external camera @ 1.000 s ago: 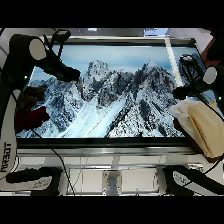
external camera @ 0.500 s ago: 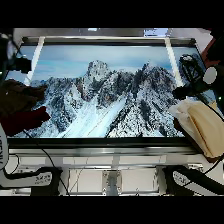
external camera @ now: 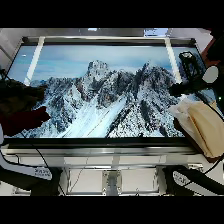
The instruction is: Fold the shirts.
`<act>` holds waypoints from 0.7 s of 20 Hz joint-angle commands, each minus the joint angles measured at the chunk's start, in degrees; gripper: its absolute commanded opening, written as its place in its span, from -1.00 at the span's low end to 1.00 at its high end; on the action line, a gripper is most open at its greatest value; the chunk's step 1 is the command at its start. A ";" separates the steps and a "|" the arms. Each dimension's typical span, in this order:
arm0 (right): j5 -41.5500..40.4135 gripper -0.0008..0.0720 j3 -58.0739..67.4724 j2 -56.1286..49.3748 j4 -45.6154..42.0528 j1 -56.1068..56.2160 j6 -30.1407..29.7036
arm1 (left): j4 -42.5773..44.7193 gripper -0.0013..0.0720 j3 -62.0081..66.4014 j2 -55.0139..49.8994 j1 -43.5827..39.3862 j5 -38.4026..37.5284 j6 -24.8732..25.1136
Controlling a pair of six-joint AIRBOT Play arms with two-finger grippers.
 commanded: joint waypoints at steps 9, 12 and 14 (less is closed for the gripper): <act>-0.52 -0.20 0.00 0.04 25.64 0.07 1.55 | -0.90 0.74 -0.61 -10.27 1.38 13.81 4.59; -0.28 -0.20 0.00 0.04 28.70 0.07 1.57 | -0.04 0.74 -0.61 -11.15 1.51 14.49 4.74; -0.09 -0.20 0.00 0.04 30.45 0.07 1.55 | 2.05 0.64 -0.61 -11.15 1.51 15.02 4.66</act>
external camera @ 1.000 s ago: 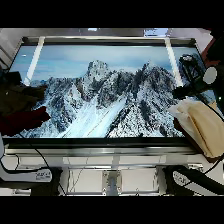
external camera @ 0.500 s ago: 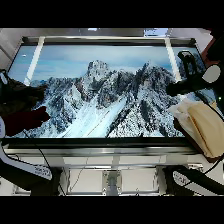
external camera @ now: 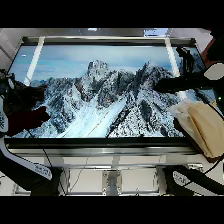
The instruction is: Fold the shirts.
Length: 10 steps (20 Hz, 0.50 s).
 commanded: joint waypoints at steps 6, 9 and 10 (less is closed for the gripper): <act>-0.02 -0.23 0.00 0.04 5.33 0.07 0.00 | 5.90 -0.94 0.28 -0.50 -0.02 -4.20 0.46; -0.02 -0.23 0.00 0.04 4.52 0.07 -0.11 | -5.20 -0.94 4.55 -0.46 -0.59 -11.06 0.61; -0.07 -0.23 0.00 0.04 3.78 0.07 -0.26 | -10.45 -0.94 6.75 -0.46 -1.33 -13.46 2.08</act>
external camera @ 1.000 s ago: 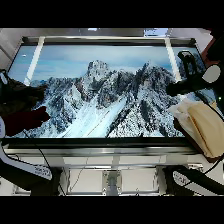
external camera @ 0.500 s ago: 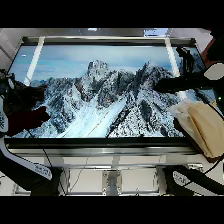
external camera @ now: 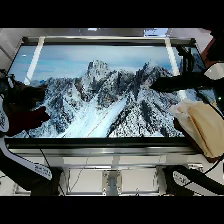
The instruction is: Fold the shirts.
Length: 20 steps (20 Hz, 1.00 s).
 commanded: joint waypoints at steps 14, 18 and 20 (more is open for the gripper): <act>0.63 -0.23 0.00 0.04 -10.51 0.07 -0.24 | -39.28 -0.94 19.45 -0.04 -50.51 -23.67 6.97; 3.82 -0.23 0.00 0.04 -10.60 0.07 -0.24 | -38.64 -0.94 19.45 -0.04 -63.65 -25.31 6.99; 5.07 -0.23 0.00 0.04 -10.64 0.07 -0.26 | -38.40 -0.94 19.45 -0.04 -68.65 -25.22 7.02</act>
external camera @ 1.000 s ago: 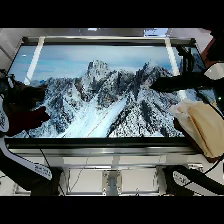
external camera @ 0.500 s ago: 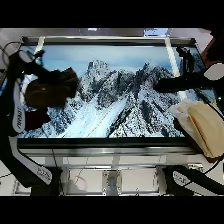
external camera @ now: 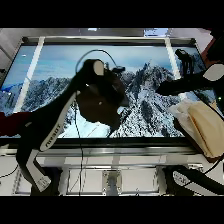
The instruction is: Fold the shirts.
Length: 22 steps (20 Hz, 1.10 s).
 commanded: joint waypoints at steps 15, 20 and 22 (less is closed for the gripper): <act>-11.41 -0.22 -22.12 -0.02 10.16 9.09 0.07 | 42.32 0.98 0.09 0.26 1.51 -1.60 -10.14; -8.81 0.26 -30.67 -0.02 9.88 14.75 1.62 | 27.28 0.98 0.02 0.24 8.59 -1.57 -7.98; -7.19 0.26 -34.10 -0.02 10.40 15.47 1.70 | 25.18 0.98 -0.09 0.24 9.73 -1.81 -5.40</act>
